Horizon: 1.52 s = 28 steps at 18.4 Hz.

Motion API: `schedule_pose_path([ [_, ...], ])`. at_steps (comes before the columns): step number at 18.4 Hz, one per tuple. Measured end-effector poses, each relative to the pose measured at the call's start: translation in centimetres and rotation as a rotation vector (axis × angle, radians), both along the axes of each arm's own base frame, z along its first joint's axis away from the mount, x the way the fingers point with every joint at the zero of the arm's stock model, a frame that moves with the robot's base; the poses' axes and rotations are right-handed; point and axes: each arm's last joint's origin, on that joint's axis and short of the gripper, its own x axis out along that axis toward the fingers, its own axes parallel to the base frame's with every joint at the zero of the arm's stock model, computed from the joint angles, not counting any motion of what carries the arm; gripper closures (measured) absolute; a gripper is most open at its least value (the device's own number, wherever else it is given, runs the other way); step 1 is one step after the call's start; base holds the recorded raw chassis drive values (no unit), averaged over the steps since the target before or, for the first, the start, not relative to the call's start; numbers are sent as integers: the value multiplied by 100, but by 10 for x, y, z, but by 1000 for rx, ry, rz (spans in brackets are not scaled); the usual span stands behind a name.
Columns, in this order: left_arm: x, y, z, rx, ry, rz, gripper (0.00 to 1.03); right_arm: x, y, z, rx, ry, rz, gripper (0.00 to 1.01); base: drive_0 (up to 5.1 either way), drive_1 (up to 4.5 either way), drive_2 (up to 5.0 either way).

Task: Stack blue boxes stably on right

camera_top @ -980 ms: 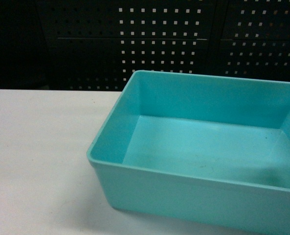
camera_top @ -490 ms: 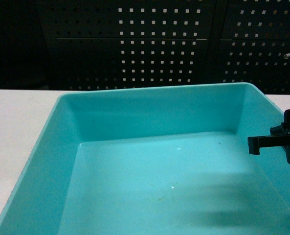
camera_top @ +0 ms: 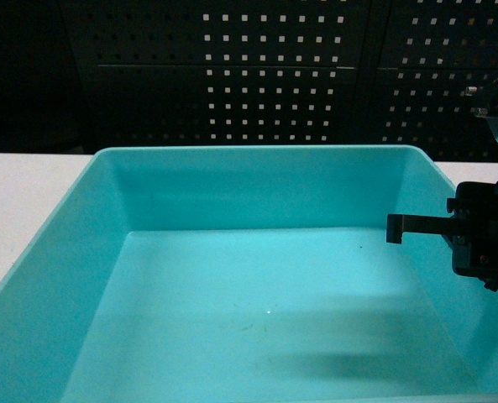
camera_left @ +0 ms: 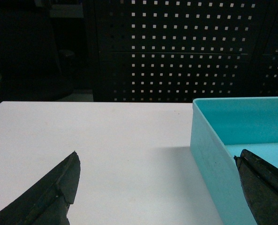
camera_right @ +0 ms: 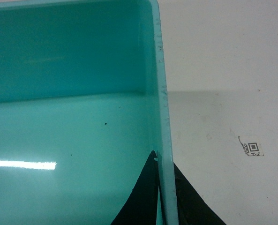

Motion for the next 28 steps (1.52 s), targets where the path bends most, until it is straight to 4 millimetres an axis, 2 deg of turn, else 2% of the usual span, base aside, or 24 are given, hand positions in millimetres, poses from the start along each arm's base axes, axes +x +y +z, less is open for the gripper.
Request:
schedule_pose_path([
  [12, 1, 1, 1, -5, -1, -7, 5, -6, -3, -1, 30, -17, 12, 99, 0, 0, 0],
  [13, 3, 3, 3, -26, 38, 2, 5, -6, -3, -1, 30, -17, 12, 99, 0, 0, 0],
  [14, 7, 3, 9, -56, 59, 13, 5, -6, -3, -1, 29, -17, 12, 99, 0, 0, 0],
  [16, 15, -6, 37, -99, 38, -34, 5, -6, -3, -1, 30, -17, 12, 99, 0, 0, 0],
  [17, 21, -12, 53, -124, 34, -51, 5, -6, -3, -1, 33, -17, 13, 99, 0, 0, 0],
  [19, 35, -23, 65, -139, 55, -45, 5, -6, -3, -1, 34, -16, 12, 99, 0, 0, 0],
  [21, 54, -36, 57, -152, 163, -11, 5, -6, -3, -1, 34, -15, 12, 99, 0, 0, 0],
  [23, 94, -47, 43, -163, 241, 114, 5, -6, -3, -2, 37, -14, 11, 99, 0, 0, 0],
  [25, 122, -63, 38, -137, 280, 130, 5, -6, -3, -2, 37, -14, 11, 99, 0, 0, 0],
  [28, 135, -80, 14, -51, 414, 101, 5, -6, -3, -2, 39, -13, 13, 99, 0, 0, 0],
])
